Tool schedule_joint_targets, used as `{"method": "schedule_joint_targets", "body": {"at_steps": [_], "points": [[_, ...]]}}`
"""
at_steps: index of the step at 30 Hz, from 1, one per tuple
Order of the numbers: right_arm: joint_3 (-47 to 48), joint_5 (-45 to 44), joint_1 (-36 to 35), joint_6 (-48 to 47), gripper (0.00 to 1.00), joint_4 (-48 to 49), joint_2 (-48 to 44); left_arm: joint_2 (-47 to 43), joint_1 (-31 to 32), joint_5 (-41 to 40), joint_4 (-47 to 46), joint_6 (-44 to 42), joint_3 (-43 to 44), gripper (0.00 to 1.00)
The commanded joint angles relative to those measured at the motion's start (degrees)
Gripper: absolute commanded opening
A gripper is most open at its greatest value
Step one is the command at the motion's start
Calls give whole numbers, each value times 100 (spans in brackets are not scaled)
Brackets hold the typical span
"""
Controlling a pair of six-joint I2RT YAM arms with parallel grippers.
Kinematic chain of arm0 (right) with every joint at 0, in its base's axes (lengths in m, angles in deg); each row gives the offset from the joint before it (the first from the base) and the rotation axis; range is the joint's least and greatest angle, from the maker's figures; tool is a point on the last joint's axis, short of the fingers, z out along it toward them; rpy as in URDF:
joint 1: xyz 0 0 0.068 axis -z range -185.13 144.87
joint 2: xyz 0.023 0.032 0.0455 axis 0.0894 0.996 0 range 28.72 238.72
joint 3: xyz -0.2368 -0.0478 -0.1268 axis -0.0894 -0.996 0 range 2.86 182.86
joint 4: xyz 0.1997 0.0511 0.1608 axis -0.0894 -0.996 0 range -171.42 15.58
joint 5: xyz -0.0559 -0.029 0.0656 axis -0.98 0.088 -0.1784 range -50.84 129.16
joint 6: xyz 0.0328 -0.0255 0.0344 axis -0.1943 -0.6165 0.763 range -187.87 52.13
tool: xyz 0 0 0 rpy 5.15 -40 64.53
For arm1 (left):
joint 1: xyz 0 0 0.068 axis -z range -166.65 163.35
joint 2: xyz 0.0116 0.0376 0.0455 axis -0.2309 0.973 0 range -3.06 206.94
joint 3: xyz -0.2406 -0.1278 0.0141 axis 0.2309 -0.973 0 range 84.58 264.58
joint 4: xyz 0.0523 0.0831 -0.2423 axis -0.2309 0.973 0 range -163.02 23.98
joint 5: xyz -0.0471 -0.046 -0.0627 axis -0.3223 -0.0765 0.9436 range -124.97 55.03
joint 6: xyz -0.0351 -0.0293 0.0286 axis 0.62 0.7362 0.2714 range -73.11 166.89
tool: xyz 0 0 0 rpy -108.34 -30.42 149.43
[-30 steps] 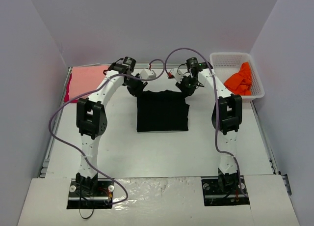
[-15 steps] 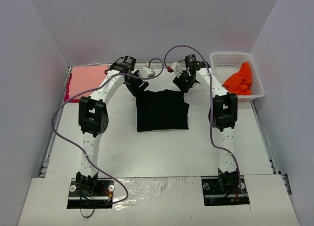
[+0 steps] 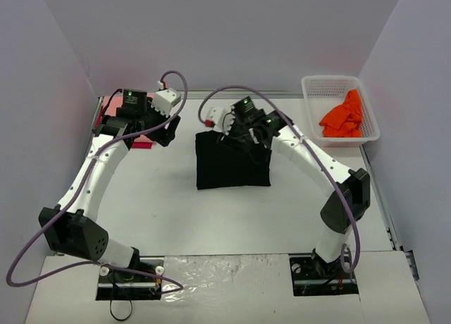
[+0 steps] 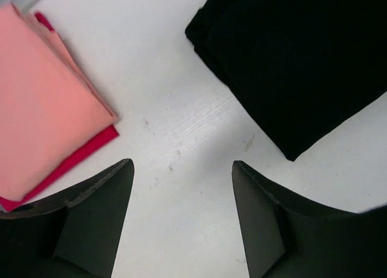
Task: Fold and stack the t-shirts
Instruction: Fold the long partially folded tshirt into a neat square
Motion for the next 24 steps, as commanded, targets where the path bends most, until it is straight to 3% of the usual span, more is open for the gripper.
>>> {"method": "schedule_joint_targets", "body": {"at_steps": [1,5,6,9,16,24], "points": [[-310,-507,-752,349,48,-70,179,62,-281,-158,333,654,-177,64],[-354,-781,-1439,341,48,-8,609,-340,-536,0,282,832,-693,65],[-337,-772,-1545,367,48,9,819,-446,-571,-69,107,805,-826,74],[-249,-886,-1984,481,48,-8,1241,-842,-817,-351,-131,858,-1292,86],[-91,-1247,-2627,534,47,-8,1884,-1616,-1757,237,-527,1007,-2004,97],[437,-1528,-2750,482,47,-78,2526,-2100,-1969,457,-756,1025,-2348,95]]}}
